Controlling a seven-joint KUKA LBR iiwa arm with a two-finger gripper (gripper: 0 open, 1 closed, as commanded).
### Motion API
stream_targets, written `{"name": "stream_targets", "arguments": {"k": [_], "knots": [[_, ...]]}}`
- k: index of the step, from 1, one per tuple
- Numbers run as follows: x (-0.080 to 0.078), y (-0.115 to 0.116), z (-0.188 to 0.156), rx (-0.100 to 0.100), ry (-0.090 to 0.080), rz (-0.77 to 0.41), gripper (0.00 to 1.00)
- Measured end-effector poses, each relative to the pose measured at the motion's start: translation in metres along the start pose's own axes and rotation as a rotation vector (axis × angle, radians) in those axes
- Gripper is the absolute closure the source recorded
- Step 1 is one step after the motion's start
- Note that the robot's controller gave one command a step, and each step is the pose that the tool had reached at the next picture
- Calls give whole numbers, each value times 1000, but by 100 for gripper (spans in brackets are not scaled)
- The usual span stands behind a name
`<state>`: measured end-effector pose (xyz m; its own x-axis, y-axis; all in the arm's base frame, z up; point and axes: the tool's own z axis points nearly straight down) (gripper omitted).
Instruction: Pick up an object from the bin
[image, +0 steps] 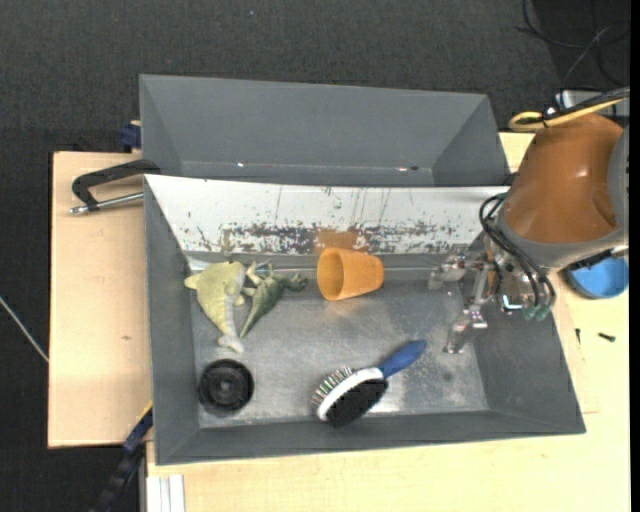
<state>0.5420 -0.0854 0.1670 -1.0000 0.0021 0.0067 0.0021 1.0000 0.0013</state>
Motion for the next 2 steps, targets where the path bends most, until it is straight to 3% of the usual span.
{"name": "stream_targets", "arguments": {"k": [1,2], "knots": [[-43,18,62,1,-9,-290,0],[38,25,93,1,-4,-541,0]]}}
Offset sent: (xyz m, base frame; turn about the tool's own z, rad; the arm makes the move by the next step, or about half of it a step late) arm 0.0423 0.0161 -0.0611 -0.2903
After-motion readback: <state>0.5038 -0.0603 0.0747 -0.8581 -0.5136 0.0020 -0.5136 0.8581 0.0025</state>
